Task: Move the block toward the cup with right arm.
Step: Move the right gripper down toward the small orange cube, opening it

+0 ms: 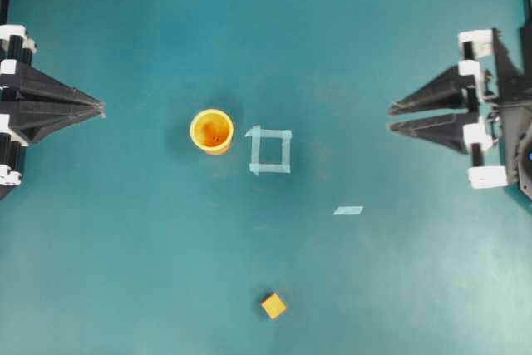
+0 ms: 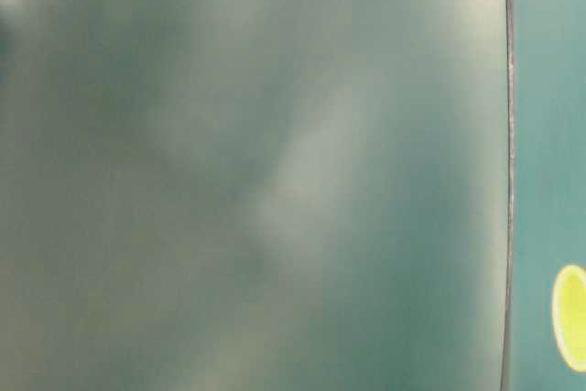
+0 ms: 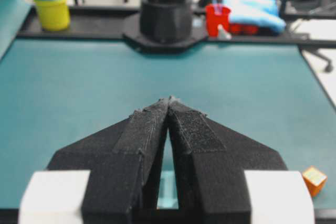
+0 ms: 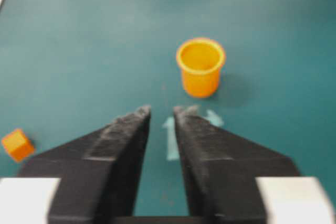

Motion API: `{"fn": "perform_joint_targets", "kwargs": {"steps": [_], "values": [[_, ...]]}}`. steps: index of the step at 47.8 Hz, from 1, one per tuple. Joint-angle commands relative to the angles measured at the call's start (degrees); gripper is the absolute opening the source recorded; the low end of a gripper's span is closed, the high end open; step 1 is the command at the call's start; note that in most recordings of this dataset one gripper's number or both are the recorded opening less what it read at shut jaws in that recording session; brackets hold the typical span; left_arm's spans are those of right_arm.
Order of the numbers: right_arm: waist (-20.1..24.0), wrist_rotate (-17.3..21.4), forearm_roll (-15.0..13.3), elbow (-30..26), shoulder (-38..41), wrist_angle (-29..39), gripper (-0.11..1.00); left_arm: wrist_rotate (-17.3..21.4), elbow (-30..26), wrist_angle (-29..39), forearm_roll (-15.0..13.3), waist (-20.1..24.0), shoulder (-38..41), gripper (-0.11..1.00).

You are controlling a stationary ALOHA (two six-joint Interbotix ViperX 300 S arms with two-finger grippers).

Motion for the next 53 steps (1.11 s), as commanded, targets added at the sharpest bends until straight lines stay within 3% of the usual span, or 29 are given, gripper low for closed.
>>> {"fn": "perform_joint_targets", "kwargs": {"steps": [1,5,16,29,44,53], "values": [[0.7,1.2,0.2,-2.6,2.2,-0.1,0.44,0.3,-1.5,-0.3,0.2,-0.2,0.5,0.07],[1.8,3.0,0.2,-3.6,4.3,0.1,0.52,0.3,-1.6,0.2,0.2,-0.2,0.5,0.07],[5.8,10.0,0.4,-6.6,10.5,0.8,0.55,0.3,-1.6,1.1,0.3,-0.2,0.5,0.07],[10.7,23.7,0.3,-12.0,20.0,4.1,0.65,0.2,-1.6,1.2,0.2,-0.2,0.5,0.07],[14.6,42.7,0.3,-21.7,30.6,12.2,0.67,0.1,-1.6,1.4,0.2,-0.3,0.4,0.07],[17.1,48.5,0.4,-28.5,36.3,19.5,0.68,0.0,-1.6,1.6,0.2,-1.0,0.5,0.07]]}}
